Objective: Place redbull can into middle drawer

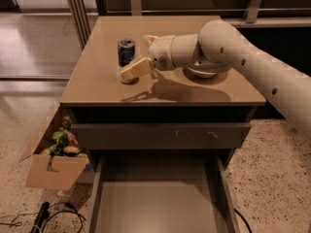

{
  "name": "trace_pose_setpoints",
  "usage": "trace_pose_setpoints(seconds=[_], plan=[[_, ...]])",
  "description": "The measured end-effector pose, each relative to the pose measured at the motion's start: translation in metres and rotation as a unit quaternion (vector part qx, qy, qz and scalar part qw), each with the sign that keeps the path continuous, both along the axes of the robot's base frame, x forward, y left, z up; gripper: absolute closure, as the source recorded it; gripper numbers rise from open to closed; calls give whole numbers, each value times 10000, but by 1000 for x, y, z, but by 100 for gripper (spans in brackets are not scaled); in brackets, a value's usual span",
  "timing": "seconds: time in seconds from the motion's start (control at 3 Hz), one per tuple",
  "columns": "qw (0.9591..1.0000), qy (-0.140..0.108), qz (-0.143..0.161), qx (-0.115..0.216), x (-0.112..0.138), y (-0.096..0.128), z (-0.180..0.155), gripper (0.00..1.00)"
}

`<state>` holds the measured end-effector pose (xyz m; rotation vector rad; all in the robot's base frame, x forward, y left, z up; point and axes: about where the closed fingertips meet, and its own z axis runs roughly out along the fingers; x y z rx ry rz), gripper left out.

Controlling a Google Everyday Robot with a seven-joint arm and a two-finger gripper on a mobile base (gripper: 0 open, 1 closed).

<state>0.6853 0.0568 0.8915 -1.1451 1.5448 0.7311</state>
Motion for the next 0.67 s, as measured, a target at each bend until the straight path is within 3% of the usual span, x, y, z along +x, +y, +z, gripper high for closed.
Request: trace_pose_setpoints(seconds=[0.33, 0.67], plan=[[9998, 127, 40, 125, 2, 11, -10, 3], [9998, 127, 40, 125, 2, 11, -10, 25]])
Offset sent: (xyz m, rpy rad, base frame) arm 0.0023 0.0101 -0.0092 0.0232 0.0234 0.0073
